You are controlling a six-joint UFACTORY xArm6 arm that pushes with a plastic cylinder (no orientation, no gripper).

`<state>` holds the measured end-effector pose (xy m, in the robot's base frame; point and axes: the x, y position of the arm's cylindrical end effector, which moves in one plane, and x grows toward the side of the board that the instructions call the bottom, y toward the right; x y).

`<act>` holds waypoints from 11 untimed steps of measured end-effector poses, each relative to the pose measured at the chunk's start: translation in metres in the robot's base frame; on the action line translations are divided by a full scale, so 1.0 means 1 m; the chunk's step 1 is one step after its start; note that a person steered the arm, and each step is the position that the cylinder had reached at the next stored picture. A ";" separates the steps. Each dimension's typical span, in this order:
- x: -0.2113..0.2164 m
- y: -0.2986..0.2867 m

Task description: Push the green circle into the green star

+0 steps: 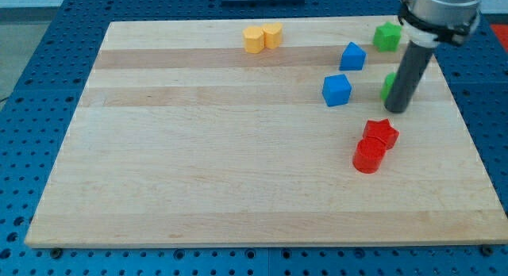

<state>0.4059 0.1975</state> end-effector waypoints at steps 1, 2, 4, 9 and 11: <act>-0.041 -0.006; -0.065 -0.009; -0.049 -0.025; -0.065 0.021; -0.081 0.021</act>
<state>0.3248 0.2183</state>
